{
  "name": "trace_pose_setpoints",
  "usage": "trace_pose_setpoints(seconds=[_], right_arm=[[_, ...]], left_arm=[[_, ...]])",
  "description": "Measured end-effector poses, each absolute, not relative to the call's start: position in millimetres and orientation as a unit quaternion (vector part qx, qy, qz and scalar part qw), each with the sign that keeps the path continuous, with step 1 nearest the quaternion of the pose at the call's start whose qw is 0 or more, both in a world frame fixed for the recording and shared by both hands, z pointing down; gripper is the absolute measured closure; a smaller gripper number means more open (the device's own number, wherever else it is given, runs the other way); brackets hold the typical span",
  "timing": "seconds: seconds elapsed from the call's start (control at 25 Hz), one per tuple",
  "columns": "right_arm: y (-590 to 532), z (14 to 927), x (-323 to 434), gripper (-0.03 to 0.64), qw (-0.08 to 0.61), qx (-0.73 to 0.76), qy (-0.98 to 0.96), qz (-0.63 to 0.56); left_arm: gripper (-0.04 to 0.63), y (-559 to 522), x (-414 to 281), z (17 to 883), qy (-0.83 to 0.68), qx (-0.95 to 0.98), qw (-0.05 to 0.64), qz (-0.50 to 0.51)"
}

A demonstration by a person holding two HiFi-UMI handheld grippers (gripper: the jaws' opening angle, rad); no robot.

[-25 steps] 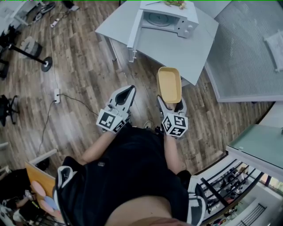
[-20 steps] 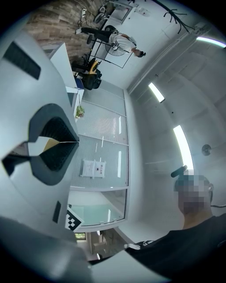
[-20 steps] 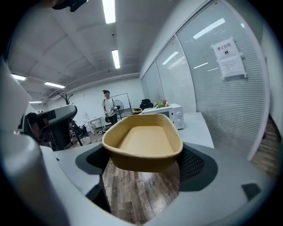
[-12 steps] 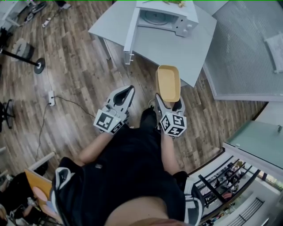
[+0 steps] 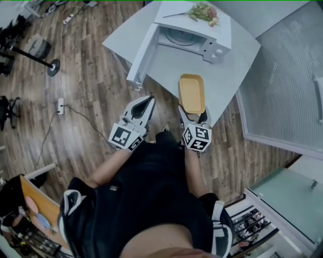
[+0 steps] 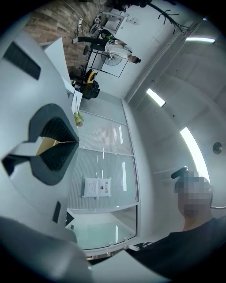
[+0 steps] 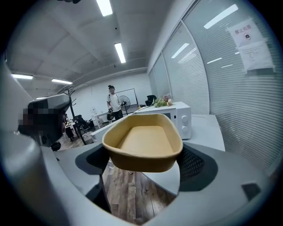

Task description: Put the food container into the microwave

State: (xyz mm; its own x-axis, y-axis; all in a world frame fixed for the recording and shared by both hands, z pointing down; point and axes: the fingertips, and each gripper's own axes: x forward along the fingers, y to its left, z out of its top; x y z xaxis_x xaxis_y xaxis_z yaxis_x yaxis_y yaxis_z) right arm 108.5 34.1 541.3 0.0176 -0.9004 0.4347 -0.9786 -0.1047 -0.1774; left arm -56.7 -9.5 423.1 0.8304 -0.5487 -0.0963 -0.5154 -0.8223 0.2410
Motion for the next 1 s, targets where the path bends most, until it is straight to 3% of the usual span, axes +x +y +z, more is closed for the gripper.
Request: trace_pose_setpoints(seconds=[0.28,1.0], right_arm=[[-24.4,557.3,169.2,0.124,0.106,0.675,-0.691,0.234],[-245.6,655.5,220.7,0.124,0.153,0.671,-0.684,0.241]], left_arm=[[0.572,-44.8,3.8,422.0,-0.337,0.933,0.101,-0.077],[0.572,-183.4,70.4,433.7,-0.343,0.931,0.096,-0.085]])
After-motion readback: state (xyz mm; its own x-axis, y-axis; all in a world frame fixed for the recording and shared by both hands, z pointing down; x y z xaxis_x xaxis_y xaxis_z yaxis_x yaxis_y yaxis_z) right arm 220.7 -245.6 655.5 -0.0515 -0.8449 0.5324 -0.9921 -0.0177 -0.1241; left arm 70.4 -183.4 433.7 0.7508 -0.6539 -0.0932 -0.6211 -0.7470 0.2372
